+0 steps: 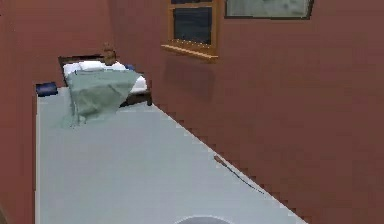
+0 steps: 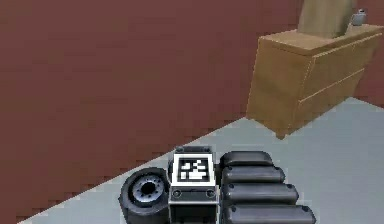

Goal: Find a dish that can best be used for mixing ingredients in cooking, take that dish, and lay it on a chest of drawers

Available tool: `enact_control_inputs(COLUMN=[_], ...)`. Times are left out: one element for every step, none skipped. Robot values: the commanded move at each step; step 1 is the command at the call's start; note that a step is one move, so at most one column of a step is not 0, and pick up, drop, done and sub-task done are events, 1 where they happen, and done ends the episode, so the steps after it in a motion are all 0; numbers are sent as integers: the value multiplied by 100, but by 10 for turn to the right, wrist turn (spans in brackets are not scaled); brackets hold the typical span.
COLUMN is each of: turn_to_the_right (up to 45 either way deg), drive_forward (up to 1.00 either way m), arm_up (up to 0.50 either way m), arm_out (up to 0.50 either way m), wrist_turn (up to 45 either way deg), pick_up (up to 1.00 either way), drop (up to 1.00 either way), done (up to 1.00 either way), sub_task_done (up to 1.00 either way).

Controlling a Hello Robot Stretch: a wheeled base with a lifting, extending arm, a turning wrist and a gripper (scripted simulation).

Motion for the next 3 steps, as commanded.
enact_control_inputs(turn_to_the_right=[450,450,150], drive_forward=[0,0,0], arm_up=[0,0,0], arm_out=[0,0,0], wrist_turn=[0,0,0], pick_up=[0,0,0], drop=[0,0,0], done=[0,0,0], sub_task_done=[0,0,0])
